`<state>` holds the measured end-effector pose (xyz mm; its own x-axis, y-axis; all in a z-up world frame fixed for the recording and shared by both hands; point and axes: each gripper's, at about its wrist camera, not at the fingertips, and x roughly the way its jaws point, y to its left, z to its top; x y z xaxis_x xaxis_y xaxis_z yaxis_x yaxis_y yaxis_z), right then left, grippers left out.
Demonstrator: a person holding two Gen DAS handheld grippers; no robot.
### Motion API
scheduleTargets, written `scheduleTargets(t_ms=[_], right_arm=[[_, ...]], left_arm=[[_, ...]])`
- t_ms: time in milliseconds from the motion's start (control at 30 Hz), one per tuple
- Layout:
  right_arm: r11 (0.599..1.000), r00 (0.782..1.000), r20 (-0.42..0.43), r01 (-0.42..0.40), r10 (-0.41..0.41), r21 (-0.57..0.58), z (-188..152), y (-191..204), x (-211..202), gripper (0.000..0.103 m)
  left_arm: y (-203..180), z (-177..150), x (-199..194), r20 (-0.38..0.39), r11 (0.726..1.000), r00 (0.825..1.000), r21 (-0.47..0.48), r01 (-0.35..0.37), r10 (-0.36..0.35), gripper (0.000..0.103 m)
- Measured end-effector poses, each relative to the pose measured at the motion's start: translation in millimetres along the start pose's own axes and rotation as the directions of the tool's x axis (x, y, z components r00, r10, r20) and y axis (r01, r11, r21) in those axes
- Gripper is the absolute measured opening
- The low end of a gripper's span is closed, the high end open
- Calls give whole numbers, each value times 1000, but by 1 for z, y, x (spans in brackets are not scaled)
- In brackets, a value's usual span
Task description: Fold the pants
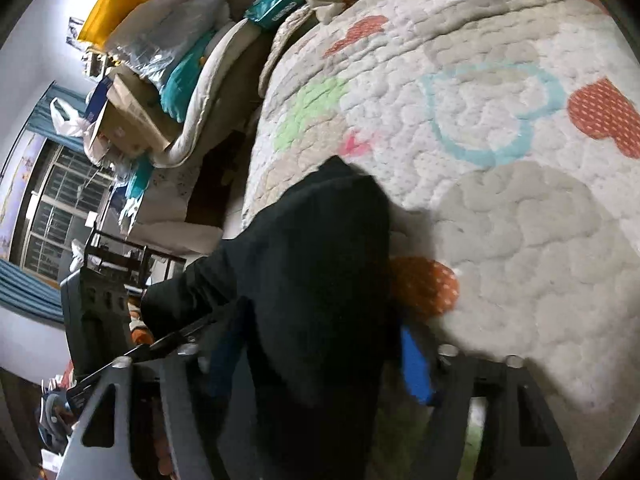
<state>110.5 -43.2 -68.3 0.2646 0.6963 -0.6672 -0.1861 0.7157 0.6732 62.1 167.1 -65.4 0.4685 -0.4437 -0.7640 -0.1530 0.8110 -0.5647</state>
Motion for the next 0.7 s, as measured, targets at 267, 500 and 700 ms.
scheduleTargets(t_ms=[267, 500, 700], right_arm=[[997, 1000, -6, 14, -14, -69, 3, 13, -7, 47], [995, 999, 40, 28, -24, -92, 22, 17, -34, 43], [992, 993, 103, 72, -61, -101, 52, 8, -64, 43]], left_arm=[[-23, -1, -4, 44, 999, 999, 37, -33, 31, 39], [-51, 14, -1, 45, 1000, 999, 22, 22, -23, 37], [-94, 43, 18, 40, 998, 998, 55, 41, -43, 37]])
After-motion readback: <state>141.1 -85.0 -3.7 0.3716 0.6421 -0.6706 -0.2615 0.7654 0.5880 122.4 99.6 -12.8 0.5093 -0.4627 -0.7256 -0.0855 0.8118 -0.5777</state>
